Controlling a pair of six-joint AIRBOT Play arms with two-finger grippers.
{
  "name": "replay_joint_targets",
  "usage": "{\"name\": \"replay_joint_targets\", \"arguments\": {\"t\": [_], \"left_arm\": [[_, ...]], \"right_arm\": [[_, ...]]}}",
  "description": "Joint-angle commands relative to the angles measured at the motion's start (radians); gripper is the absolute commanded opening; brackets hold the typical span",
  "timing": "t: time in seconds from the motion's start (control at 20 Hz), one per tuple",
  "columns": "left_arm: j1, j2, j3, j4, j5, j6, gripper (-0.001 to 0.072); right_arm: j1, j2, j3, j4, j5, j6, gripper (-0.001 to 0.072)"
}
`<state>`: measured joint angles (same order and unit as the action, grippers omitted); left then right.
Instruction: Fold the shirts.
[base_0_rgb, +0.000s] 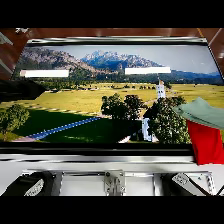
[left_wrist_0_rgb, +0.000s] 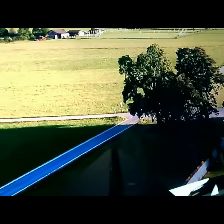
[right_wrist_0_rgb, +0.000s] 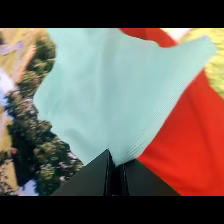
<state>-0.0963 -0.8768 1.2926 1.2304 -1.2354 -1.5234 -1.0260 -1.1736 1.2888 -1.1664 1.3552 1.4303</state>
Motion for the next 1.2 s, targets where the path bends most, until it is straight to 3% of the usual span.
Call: {"name": "replay_joint_targets", "arguments": {"t": [0.0, 0.3, 0.45, 0.7, 0.75, 0.8, 0.85, 1.0, 1.15], "left_arm": [[0.000, 0.036, 0.000, 0.000, -0.008, -0.012, 0.0032], [0.000, 0.048, 0.000, 0.000, -0.008, -0.019, 0.0032], [0.000, 0.048, 0.000, 0.000, -0.007, -0.019, 0.0032], [0.000, 0.048, 0.000, 0.000, -0.004, -0.019, 0.0032], [0.000, 0.048, 0.000, 0.000, -0.004, -0.019, 0.0032], [0.000, 0.048, 0.000, 0.000, -0.004, -0.019, 0.0032], [0.000, 0.047, 0.000, 0.000, -0.003, -0.019, 0.0032], [-0.008, 0.030, -0.002, 0.001, -0.008, -0.014, 0.0032], [-0.048, -0.026, -0.004, 0.030, -0.003, 0.000, 0.0030]], "right_arm": [[-0.106, 0.006, 0.001, -0.090, 0.015, 0.056, 0.0057], [-0.223, 0.006, -0.046, -0.190, 0.053, 0.134, 0.0057], [-0.233, 0.021, -0.200, -0.261, 0.070, 0.182, 0.0058], [-0.233, 0.127, -0.507, -0.275, -0.058, 0.250, 0.0070], [-0.233, 0.136, -0.531, -0.277, -0.078, 0.276, 0.0152], [-0.233, 0.138, -0.537, -0.270, -0.089, 0.284, 0.0422], [-0.233, 0.138, -0.531, -0.259, -0.084, 0.261, 0.0558], [-0.233, 0.146, -0.437, -0.290, 0.000, 0.235, 0.0561], [-0.222, 0.190, -0.251, -0.263, -0.026, 0.222, 0.0556]]}}
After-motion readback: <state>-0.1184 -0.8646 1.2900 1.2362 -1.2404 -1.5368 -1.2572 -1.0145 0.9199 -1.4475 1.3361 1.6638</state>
